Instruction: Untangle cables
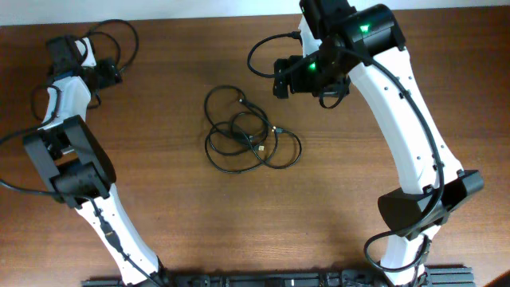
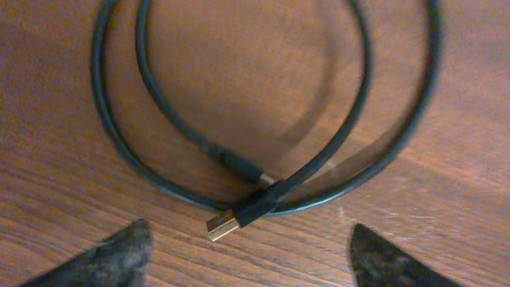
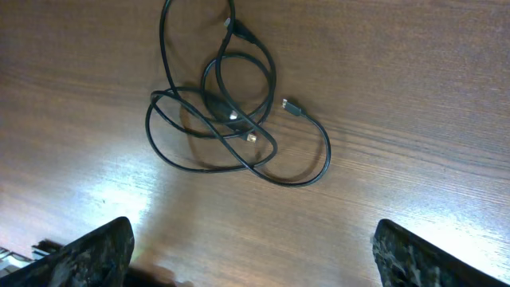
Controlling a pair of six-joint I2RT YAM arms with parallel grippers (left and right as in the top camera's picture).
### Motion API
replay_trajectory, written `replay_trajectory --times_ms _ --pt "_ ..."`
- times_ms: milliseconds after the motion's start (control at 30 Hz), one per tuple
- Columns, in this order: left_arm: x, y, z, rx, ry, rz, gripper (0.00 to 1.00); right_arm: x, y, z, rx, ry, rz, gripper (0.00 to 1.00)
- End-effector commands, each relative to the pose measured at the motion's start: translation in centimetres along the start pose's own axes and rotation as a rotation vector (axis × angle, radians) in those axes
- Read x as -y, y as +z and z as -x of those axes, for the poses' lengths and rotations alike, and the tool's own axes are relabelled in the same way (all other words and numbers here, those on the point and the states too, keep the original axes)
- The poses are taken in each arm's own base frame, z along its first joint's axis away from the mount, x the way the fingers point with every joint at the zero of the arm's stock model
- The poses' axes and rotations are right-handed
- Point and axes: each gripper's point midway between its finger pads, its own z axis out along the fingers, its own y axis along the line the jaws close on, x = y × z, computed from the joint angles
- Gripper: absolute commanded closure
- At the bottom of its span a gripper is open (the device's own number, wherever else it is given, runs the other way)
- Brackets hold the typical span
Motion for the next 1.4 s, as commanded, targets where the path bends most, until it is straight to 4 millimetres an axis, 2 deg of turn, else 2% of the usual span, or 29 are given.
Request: replay_trajectory --times_ms 0,67,167,200,267,300,333,400,433,500,600,700,767,800,833,867,900,933,1000,1100,1167,1267,1367 --pt "-0.5 2.1 -2.1 -0.045 -0.001 0.019 0.08 0.0 0.6 0.0 -0.014 -0.01 -0.009 0.07" --pt "-0.5 3.1 -3.2 -0.069 -0.001 0.016 0.02 0.0 0.6 0.0 -0.014 -0.009 -0.009 0.07" --pt "-0.5 3.6 -3.3 -0.063 0.0 0.016 0.03 0.0 0.6 0.0 -0.014 -0.009 -0.009 0.06" --pt "-0.6 3.7 -3.2 -0.057 0.0 0.017 0.07 0.0 0.6 0.0 -0.014 -0.009 -0.009 0.07" --pt "-0.6 4.2 -3.1 -0.04 0.002 0.018 0.21 0.0 0.6 0.0 -0.014 -0.009 -0.009 0.06" --pt "-0.7 4.7 -3.4 -0.044 0.002 0.018 0.3 0.0 0.6 0.0 -0.015 -0.009 -0.009 0.07" --pt "-0.9 5.2 -4.1 -0.057 0.0 0.023 0.34 0.0 0.6 0.0 -0.016 -0.009 -0.01 0.07" --pt "-2.3 6.0 -5.6 -0.093 0.001 0.102 0.47 0.0 0.6 -0.1 -0.016 -0.009 -0.01 0.07" --pt "-3.8 6.1 -6.0 -0.105 0.003 0.181 0.62 0.0 0.6 -0.1 -0.017 -0.009 -0.01 0.06" --pt "-5.6 5.7 -6.0 -0.106 0.013 0.269 0.73 0.0 0.6 -0.1 -0.016 -0.009 -0.01 0.07" --pt "-9.3 4.8 -6.4 -0.126 0.004 0.375 0.72 0.1 0.6 -0.3 -0.027 -0.007 -0.013 0.06" --pt "-11.2 2.9 -4.3 -0.077 -0.029 0.394 0.71 0.1 0.6 -0.4 -0.029 -0.006 -0.014 0.06" --pt "-10.0 0.9 -0.5 0.013 -0.033 0.327 0.67 0.1 0.6 -0.4 -0.029 -0.006 -0.014 0.06" --pt "-7.8 -0.5 2.6 0.091 -0.028 0.207 0.67 0.1 0.6 -0.4 -0.029 -0.007 -0.014 0.07" --pt "-5.7 -1.5 4.4 0.144 -0.019 0.091 0.65 0.1 0.6 -0.4 -0.029 -0.007 -0.014 0.06" --pt "-2.6 -3.0 6.6 0.213 -0.02 -0.076 0.49 0.1 0.6 -0.4 -0.029 -0.007 -0.014 0.06" --pt "-0.2 -3.7 7.6 0.247 -0.017 -0.192 0.34 0.1 0.6 -0.4 -0.029 -0.007 -0.014 0.07" --pt "1.9 -3.9 7.7 0.253 0.006 -0.265 0.21 0.1 0.6 -0.4 -0.029 -0.007 -0.014 0.07" --pt "3.8 -2.3 6.3 0.212 0.032 -0.236 0.01 0.1 0.6 -0.4 -0.031 -0.007 -0.014 0.06" --pt "5.5 0.3 4.5 0.172 0.162 -0.086 0.01 -0.7 0.8 -0.8 -0.036 -0.026 -0.01 0.06" --pt "6.0 1.5 3.5 0.153 0.215 -0.051 0.01 -1.1 0.9 -1.0 -0.038 -0.038 -0.008 0.06" --pt "5.9 4.0 1.6 0.124 0.26 -0.035 0.0 -1.9 1.0 -1.5 -0.049 -0.058 -0.008 0.06" --pt "5.6 5.4 0.3 0.099 0.325 -0.028 0.0 -2.4 1.1 -1.8 -0.053 -0.071 -0.006 0.06"
